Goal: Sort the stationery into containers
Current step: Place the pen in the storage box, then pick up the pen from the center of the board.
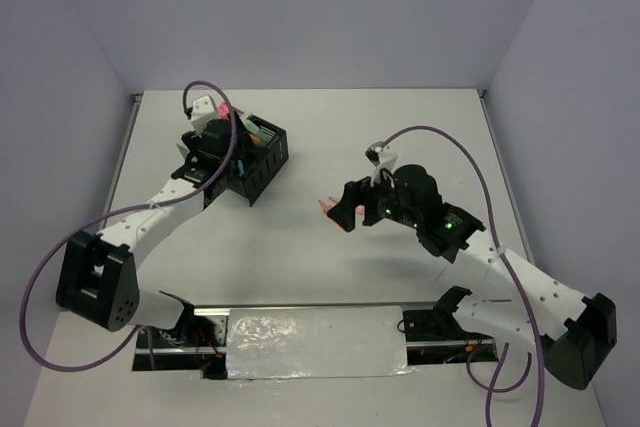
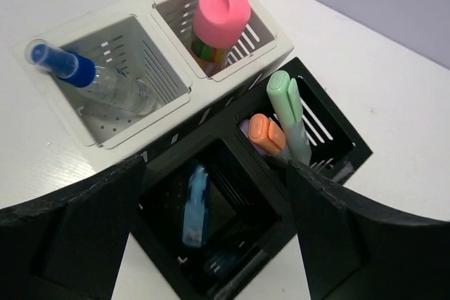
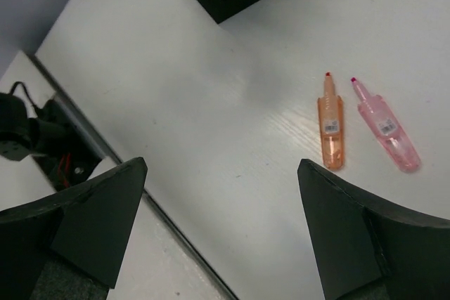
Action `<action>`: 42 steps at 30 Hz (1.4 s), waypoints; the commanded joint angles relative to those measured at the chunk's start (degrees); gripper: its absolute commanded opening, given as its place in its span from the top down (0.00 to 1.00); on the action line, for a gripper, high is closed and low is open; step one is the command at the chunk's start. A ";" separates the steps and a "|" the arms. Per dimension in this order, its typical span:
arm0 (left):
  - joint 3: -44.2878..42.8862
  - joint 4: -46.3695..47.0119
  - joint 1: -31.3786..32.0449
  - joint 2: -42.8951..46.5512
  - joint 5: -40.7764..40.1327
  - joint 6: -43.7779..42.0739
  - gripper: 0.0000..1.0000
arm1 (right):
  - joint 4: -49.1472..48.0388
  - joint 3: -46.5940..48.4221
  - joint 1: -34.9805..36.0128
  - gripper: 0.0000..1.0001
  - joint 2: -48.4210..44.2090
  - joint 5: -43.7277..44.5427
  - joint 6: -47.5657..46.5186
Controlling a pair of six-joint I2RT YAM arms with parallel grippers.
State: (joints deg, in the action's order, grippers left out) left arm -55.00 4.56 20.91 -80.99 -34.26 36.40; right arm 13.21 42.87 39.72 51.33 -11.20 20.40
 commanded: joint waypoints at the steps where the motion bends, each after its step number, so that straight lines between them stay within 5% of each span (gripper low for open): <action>1: -4.31 -5.93 -0.16 6.36 0.58 2.18 0.05 | 2.68 4.84 -0.17 0.04 6.81 5.47 -3.17; 6: -8.54 -22.02 -0.16 16.36 13.40 2.46 0.01 | 10.77 12.31 -0.35 0.09 23.42 13.91 -7.47; 9: -7.14 -27.12 0.01 22.34 28.14 -1.94 0.01 | 12.36 15.39 -0.44 0.19 31.95 13.24 -10.81; 14: -0.73 -31.10 0.10 31.67 40.93 -10.55 0.01 | 13.25 19.27 0.00 0.31 41.47 12.96 -13.46; 30: 6.84 -33.56 0.01 38.10 39.89 -14.34 0.01 | 13.07 22.16 2.72 0.41 53.08 16.39 -13.64; 36: 7.10 -33.56 0.01 39.42 38.92 -13.99 0.00 | 13.07 22.52 6.68 0.71 54.84 17.71 -11.97; 42: 8.24 -32.08 0.01 40.47 39.96 -7.61 0.01 | 5.26 16.83 10.02 0.95 42.82 11.56 -7.59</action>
State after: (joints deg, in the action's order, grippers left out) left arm -47.44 -30.22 20.86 -41.65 4.43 24.71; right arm 23.14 62.57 48.12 102.30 3.99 9.45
